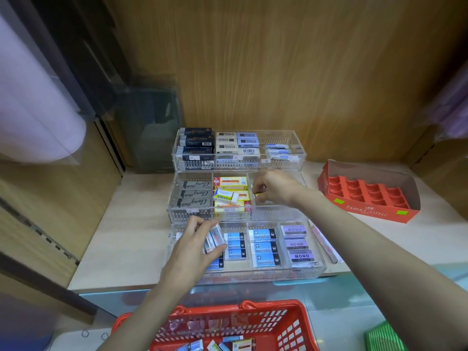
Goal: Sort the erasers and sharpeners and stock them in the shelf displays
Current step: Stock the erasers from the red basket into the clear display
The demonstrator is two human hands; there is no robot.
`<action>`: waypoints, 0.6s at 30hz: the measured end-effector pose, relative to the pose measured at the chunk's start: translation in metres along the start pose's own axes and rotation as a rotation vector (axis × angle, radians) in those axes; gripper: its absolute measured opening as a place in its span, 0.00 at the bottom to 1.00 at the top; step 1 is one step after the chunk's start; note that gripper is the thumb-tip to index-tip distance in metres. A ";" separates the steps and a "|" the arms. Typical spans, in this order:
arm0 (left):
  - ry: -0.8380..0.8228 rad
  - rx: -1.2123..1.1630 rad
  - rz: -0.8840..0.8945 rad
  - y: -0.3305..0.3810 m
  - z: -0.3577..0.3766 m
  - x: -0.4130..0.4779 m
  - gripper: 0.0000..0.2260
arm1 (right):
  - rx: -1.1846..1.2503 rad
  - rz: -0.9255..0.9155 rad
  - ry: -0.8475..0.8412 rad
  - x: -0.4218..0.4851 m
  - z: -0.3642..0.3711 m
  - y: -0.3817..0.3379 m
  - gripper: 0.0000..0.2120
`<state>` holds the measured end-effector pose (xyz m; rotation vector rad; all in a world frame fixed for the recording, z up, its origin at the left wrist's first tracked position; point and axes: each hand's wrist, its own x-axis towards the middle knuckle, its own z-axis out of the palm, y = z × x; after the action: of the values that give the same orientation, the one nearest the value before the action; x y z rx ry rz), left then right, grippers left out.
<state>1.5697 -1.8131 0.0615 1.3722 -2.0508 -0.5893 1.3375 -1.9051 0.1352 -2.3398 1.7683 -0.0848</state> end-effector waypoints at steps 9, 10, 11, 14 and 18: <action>0.012 -0.004 -0.015 0.004 -0.002 0.000 0.24 | 0.232 0.055 0.211 -0.030 0.000 0.002 0.10; 0.013 -0.001 -0.011 0.005 -0.003 0.000 0.23 | 0.241 0.012 0.311 -0.040 0.003 -0.003 0.07; 0.014 0.001 -0.005 0.005 -0.003 0.000 0.23 | 0.265 -0.031 0.394 -0.051 0.008 -0.011 0.06; 0.026 -0.026 0.014 0.006 -0.004 -0.001 0.21 | 0.455 -0.104 0.418 -0.089 0.032 -0.049 0.07; 0.032 -0.071 0.051 0.007 -0.005 -0.002 0.20 | 0.763 0.137 0.225 -0.098 0.063 -0.086 0.05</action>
<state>1.5691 -1.8092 0.0691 1.2769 -2.0140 -0.6090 1.4017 -1.7813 0.0986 -1.6977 1.5842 -0.8617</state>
